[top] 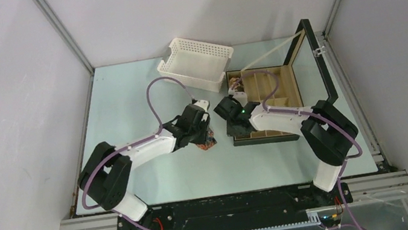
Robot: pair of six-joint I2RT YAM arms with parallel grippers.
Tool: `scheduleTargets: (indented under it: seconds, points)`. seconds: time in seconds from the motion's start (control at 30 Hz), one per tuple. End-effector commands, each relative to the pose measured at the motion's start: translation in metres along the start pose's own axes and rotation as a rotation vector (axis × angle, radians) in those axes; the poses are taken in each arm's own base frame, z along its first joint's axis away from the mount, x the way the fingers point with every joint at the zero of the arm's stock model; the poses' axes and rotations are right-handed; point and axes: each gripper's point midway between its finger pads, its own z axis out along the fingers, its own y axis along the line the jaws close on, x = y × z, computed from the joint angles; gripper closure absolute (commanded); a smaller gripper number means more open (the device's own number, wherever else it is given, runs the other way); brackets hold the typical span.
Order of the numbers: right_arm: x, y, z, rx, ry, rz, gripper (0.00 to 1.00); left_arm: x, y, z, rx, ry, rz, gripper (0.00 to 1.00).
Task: Roll the ties
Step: Move the storage box to the center of the board.
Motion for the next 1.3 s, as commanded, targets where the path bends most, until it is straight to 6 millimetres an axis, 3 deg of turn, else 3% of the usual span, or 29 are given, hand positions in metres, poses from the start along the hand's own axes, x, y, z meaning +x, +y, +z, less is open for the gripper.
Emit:
scheduleTargets:
  seconds: [0.0,0.17,0.27,0.37,0.47,0.6,0.7,0.77,0.97,1.13,1.27]
  points:
    - [0.037,0.044,-0.019,-0.134,0.083,0.091,1.0,-0.002,0.016,-0.009,-0.057,-0.025,-0.044,1.0]
    - [0.044,0.062,-0.023,-0.193,0.084,0.081,1.0,0.0,0.02,-0.01,-0.065,-0.023,-0.058,1.0]
    - [0.038,0.071,-0.028,-0.238,0.072,0.072,0.99,-0.001,0.021,-0.01,-0.071,-0.024,-0.06,1.0]
    - [0.024,0.069,-0.044,-0.252,0.018,0.06,0.79,0.0,0.023,-0.01,-0.083,-0.02,-0.059,1.0]
    - [0.008,0.058,-0.064,-0.24,-0.047,0.053,0.52,-0.003,0.022,-0.011,-0.078,-0.024,-0.059,1.0]
    - [-0.01,0.049,-0.096,-0.263,-0.121,0.043,0.37,-0.008,0.019,-0.015,-0.067,-0.033,-0.069,1.0]
    - [-0.019,0.043,-0.113,-0.277,-0.157,0.036,0.33,-0.013,0.017,-0.018,-0.058,-0.038,-0.071,1.0]
    - [-0.045,0.027,-0.137,-0.298,-0.223,0.068,0.32,-0.023,0.012,-0.027,-0.037,-0.054,-0.079,1.0]
    - [-0.087,-0.021,-0.158,-0.244,-0.33,0.145,0.32,-0.051,0.008,-0.05,-0.036,-0.096,-0.083,1.0]
    - [-0.108,-0.064,-0.166,-0.171,-0.376,0.208,0.32,-0.082,-0.003,-0.072,-0.012,-0.146,-0.077,1.0]
    - [-0.115,-0.082,-0.17,-0.159,-0.402,0.235,0.32,-0.106,-0.018,-0.084,0.011,-0.157,-0.062,1.0]
